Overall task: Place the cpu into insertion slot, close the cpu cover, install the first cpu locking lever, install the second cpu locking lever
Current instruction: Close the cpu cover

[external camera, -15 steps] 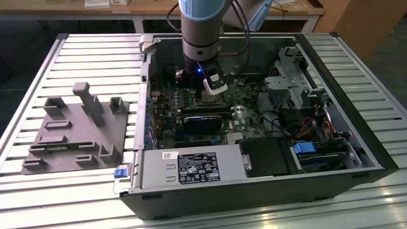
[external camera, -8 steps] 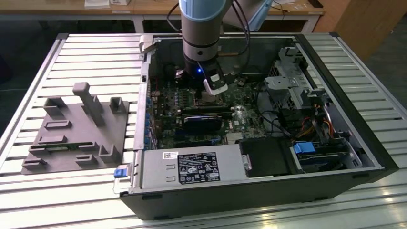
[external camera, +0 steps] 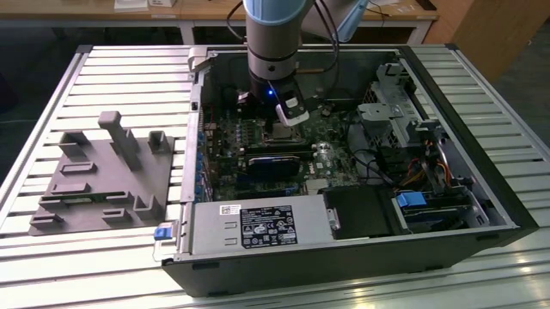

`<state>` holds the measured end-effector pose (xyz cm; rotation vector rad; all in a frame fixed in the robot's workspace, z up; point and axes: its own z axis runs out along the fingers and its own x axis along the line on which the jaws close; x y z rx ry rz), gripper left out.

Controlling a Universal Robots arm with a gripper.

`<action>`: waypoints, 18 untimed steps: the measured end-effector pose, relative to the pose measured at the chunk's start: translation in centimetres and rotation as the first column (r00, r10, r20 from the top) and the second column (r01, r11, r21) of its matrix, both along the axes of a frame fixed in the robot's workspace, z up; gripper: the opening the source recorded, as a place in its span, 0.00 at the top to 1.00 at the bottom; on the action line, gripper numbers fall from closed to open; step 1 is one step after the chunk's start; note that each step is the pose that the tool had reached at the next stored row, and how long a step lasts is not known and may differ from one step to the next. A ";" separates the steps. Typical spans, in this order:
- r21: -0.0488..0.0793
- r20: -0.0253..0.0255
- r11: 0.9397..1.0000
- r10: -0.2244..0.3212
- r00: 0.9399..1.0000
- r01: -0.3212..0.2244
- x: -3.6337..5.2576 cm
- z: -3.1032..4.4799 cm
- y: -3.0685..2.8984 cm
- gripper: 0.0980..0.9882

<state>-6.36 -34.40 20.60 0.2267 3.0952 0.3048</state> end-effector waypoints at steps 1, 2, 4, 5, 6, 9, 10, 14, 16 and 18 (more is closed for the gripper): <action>0.000 0.000 1.000 0.000 1.000 0.000 0.00 0.07 0.00 1.00; 0.000 0.000 1.000 0.000 1.000 0.000 0.00 0.07 0.01 1.00; 0.000 0.000 1.000 0.000 1.000 0.000 -0.04 0.08 0.00 1.00; 0.000 0.001 1.000 0.000 1.000 0.000 -0.09 0.07 0.00 1.00; 0.000 0.001 1.000 0.000 1.000 0.000 -0.16 0.05 0.00 1.00; 0.000 0.002 1.000 0.001 1.000 -0.001 -0.19 -0.11 -0.05 1.00; 0.000 0.003 1.000 0.002 1.000 -0.002 -0.19 -0.18 -0.07 1.00; 0.000 0.004 1.000 0.003 1.000 -0.003 -0.20 -0.42 -0.18 1.00; 0.000 0.005 1.000 0.003 1.000 -0.003 -0.20 -0.51 -0.22 1.00; 0.000 0.005 1.000 0.004 1.000 -0.004 -0.20 -0.57 -0.23 1.00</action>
